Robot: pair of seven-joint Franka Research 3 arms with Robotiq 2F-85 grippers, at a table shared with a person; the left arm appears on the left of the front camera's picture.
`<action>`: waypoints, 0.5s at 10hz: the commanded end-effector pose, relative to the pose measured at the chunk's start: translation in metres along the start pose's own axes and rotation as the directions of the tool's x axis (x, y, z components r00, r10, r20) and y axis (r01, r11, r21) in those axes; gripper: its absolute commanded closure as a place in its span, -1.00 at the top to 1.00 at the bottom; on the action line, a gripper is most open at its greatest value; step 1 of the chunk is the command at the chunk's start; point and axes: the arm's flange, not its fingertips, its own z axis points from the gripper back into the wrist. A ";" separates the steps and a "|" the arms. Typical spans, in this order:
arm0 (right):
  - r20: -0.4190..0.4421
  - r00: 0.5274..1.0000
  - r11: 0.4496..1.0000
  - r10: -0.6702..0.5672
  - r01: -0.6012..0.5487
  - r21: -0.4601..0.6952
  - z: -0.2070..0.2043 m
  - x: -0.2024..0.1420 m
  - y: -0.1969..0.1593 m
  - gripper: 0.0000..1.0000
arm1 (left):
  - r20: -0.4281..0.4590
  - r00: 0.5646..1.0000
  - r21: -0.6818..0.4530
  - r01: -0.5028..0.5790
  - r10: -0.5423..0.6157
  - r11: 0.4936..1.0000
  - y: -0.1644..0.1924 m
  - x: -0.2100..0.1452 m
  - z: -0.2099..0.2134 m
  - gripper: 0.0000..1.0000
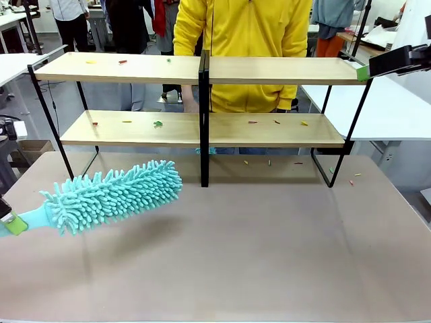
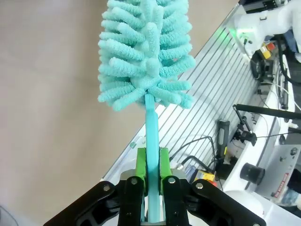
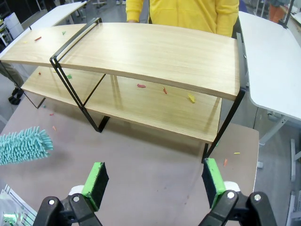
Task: Clean the shelves.
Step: Clean a randomly selected level of the Shelf with the Duster.
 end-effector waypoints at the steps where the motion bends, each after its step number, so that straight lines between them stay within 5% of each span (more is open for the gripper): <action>1: 0.000 1.000 1.000 0.007 -0.007 0.006 0.000 0.000 -0.002 1.00 | 0.001 1.000 0.000 0.000 0.000 1.000 0.000 0.000 0.000 -0.75; 2: 0.000 1.000 1.000 0.007 -0.007 0.006 0.000 0.000 -0.002 1.00 | -0.084 0.958 -0.121 0.263 -0.274 0.957 -0.002 -0.003 0.006 -0.75; 4: 0.000 1.000 1.000 0.007 -0.007 0.006 0.000 0.000 -0.002 1.00 | 0.182 0.889 -0.249 0.455 -0.420 0.855 -0.004 -0.003 0.052 -0.75; 5: 0.000 1.000 1.000 0.007 -0.007 0.006 0.000 0.000 -0.002 1.00 | 0.322 0.866 -0.229 0.463 -0.382 0.856 0.001 -0.003 0.083 -0.75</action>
